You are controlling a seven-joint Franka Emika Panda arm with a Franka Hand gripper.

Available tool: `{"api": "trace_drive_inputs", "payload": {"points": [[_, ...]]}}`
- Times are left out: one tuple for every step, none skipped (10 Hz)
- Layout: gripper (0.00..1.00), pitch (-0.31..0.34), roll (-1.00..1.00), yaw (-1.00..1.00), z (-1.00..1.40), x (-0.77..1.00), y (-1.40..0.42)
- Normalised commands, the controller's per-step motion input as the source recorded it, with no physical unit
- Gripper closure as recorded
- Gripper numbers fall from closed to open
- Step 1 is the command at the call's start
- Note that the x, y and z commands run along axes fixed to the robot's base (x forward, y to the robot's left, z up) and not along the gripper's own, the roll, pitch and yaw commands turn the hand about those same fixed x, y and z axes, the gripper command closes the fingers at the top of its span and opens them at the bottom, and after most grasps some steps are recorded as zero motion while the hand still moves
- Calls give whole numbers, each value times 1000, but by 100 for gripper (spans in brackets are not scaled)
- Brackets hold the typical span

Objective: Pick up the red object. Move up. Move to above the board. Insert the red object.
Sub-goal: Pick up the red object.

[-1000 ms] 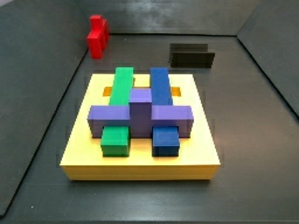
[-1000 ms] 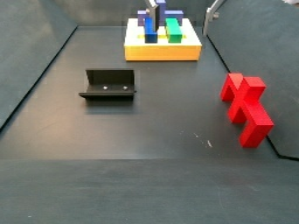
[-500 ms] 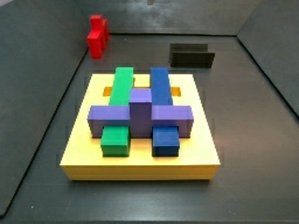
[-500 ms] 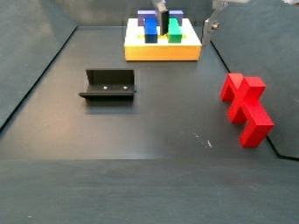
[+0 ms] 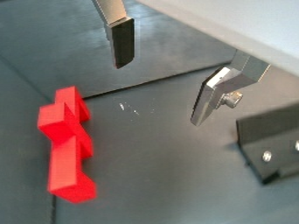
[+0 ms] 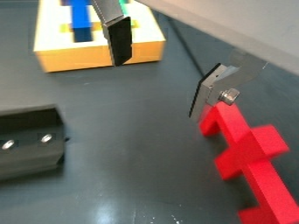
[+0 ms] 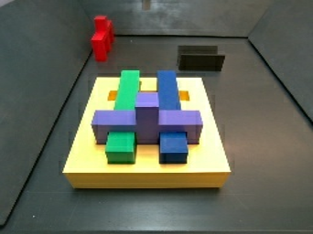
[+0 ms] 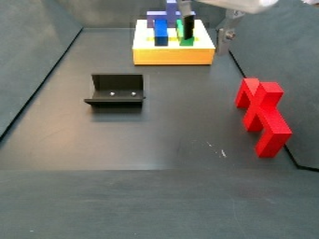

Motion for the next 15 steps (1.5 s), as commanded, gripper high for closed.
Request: {"api": "trace_drive_inputs", "payload": {"points": [[0, 0, 0, -849, -131, -354, 114], [0, 0, 0, -820, -149, -409, 131], [0, 0, 0, -794, -183, -457, 146], [0, -44, 0, -706, -186, -583, 191], [0, -66, 0, -711, -163, -597, 183], [0, -66, 0, -714, -169, -594, 177], [0, -101, 0, -629, -143, -657, 234], [0, -153, -11, -509, -126, -697, 291], [0, -179, -20, -411, -180, -706, 383], [0, -210, -81, -320, -309, -643, 446], [0, -269, -167, -214, -449, -497, 426], [0, -254, -109, -91, -449, -346, 151], [0, -67, 0, -117, -211, -77, 0], [0, 0, 51, -114, -94, 0, -20], [0, 106, 86, -23, -151, 200, 0]]}}
